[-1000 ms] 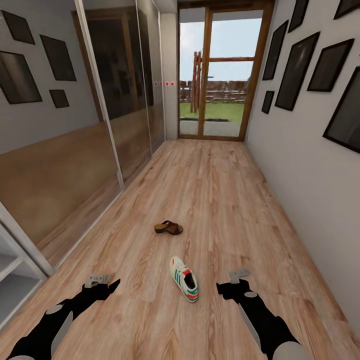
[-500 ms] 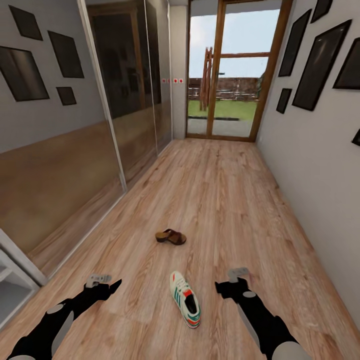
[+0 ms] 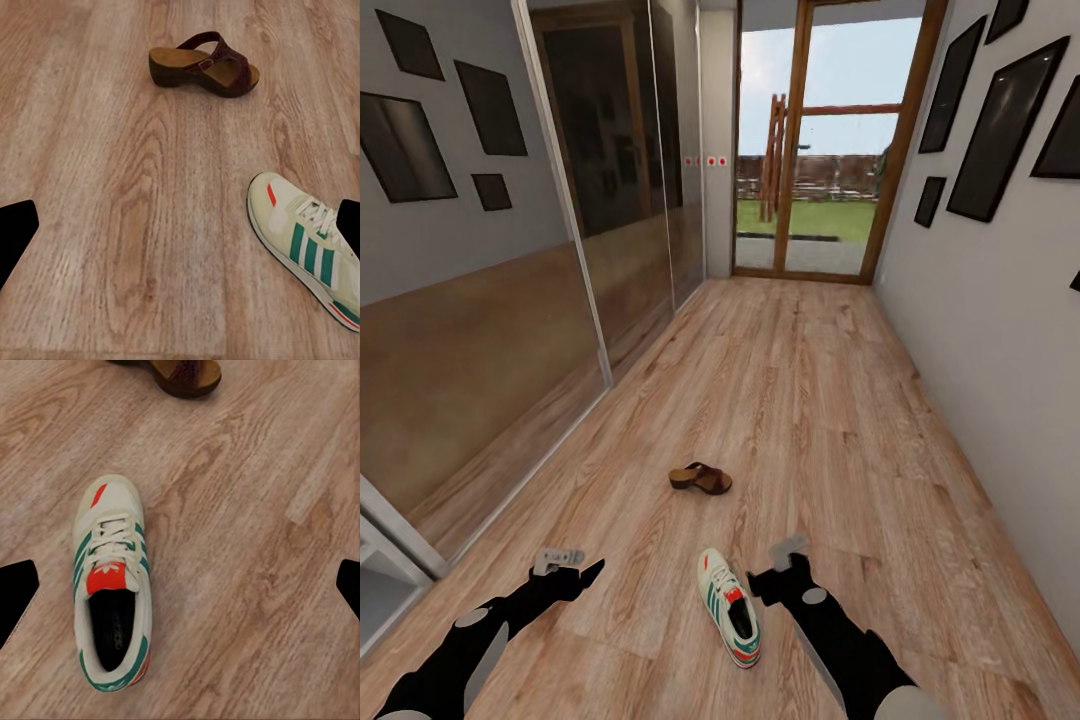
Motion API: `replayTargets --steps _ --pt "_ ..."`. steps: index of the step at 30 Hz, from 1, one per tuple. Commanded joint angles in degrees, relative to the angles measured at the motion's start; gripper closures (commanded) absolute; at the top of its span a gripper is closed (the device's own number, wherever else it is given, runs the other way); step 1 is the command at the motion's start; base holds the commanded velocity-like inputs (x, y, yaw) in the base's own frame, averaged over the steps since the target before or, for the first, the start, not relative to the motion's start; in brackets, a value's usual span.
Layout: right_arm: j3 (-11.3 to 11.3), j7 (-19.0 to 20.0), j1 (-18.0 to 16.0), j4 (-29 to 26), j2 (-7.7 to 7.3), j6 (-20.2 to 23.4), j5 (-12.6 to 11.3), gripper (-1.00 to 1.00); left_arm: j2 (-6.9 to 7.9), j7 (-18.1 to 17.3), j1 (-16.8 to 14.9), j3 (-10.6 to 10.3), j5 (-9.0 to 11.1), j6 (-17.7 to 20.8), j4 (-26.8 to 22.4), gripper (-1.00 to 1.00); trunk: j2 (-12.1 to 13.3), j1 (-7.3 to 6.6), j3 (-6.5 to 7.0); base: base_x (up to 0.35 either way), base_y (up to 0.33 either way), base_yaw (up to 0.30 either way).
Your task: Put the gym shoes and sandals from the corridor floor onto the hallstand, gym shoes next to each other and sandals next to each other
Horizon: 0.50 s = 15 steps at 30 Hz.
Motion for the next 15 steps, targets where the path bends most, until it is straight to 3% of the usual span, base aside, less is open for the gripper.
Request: replayTargets --steps 1,11,15 --pt "0.3 -0.1 0.0 -0.1 0.13 0.4 0.3 -1.0 0.0 -0.3 0.0 0.1 0.4 0.0 0.0 -1.0 0.0 -0.01 -0.05 0.004 -0.001 0.0" --pt "1.0 0.0 0.0 0.4 0.4 0.1 0.0 -1.0 0.32 -2.0 0.0 -1.8 0.3 0.1 0.0 -1.0 0.0 -0.01 -0.05 0.003 0.0 0.0" --pt "1.0 -0.1 0.1 3.1 0.26 0.0 0.0 -1.0 0.4 -2.6 0.0 -2.4 0.3 0.2 -0.2 -1.0 0.0 -0.01 -0.1 0.135 0.0 0.0"
